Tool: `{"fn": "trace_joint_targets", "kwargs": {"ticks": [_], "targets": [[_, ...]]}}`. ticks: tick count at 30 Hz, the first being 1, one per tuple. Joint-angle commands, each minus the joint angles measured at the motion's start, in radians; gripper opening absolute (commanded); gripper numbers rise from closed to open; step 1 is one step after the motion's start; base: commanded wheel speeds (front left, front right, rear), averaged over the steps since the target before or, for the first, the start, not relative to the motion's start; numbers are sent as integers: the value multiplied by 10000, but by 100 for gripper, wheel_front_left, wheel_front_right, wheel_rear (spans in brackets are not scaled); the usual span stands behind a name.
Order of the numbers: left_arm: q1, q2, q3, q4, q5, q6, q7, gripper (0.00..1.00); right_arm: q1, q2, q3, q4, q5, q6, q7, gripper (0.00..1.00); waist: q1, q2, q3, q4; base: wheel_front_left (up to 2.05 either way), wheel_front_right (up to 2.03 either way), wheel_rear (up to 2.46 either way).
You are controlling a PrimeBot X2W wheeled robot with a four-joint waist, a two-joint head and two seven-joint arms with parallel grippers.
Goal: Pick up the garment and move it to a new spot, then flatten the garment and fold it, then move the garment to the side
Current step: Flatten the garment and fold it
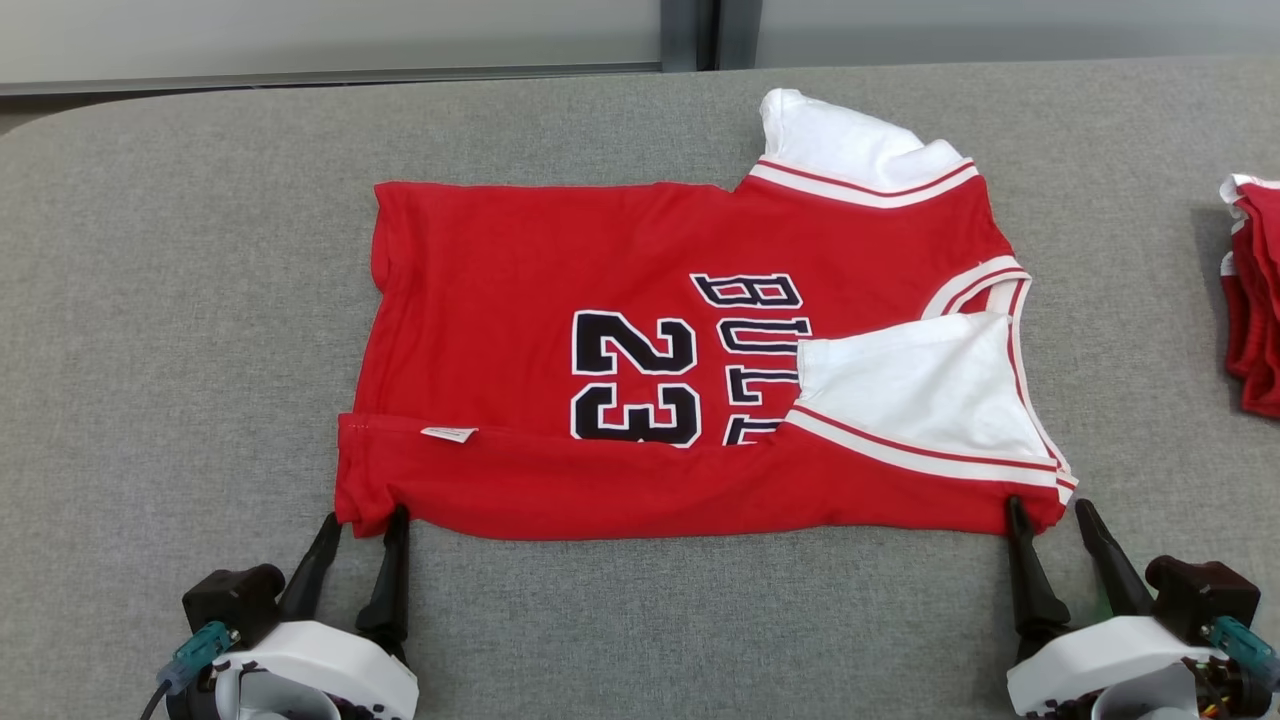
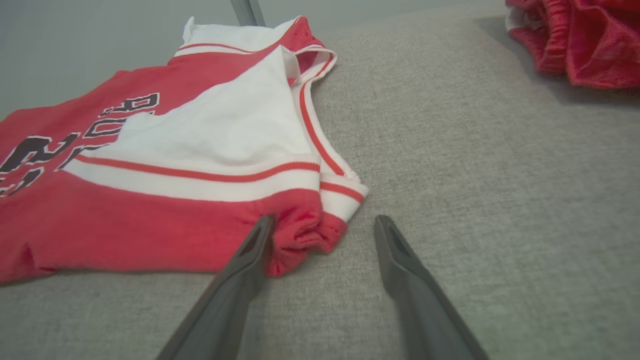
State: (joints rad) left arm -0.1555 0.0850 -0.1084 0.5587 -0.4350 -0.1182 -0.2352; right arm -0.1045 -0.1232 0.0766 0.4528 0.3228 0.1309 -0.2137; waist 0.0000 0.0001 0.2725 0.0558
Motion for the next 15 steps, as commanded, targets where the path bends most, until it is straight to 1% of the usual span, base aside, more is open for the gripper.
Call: {"fn": "trace_joint_targets", "kwargs": {"ticks": [1, 2, 3, 4, 5, 10, 15], "targets": [[5, 8, -123, 289, -47, -11, 162, 82, -69, -19, 90, 208, 61, -5, 4, 100, 0, -1, 26, -8, 0, 0, 0], [-46, 43, -186, 275, -19, -32, 127, 45, -137, -30, 125, 262, 98, -5, -28, 100, 0, -1, 48, -10, 0, 0, 0], [-84, 88, -226, 250, -3, -50, 99, 15, -194, -39, 162, 323, 127, -5, -51, 49, 0, -1, 66, -12, 0, 0, 0], [-100, 108, -244, 229, -27, -47, 59, 0, -250, -38, 192, 391, 143, -5, -79, 25, 0, -1, 72, -17, 0, 0, 0], [-105, 122, -267, 209, -47, -61, 33, 0, -296, -34, 219, 450, 196, -5, -114, 0, 0, -1, 76, -18, 0, 0, 0], [-86, 292, -326, -116, -82, -100, -140, 0, -395, -115, 208, 486, 414, -16, -261, 0, 0, -1, 55, 18, 0, 0, 0], [172, 394, -311, -661, -188, -108, -250, 0, 1, -204, 114, 251, 592, -16, -338, 0, 0, -1, -153, 140, 0, 0, 0]]}}
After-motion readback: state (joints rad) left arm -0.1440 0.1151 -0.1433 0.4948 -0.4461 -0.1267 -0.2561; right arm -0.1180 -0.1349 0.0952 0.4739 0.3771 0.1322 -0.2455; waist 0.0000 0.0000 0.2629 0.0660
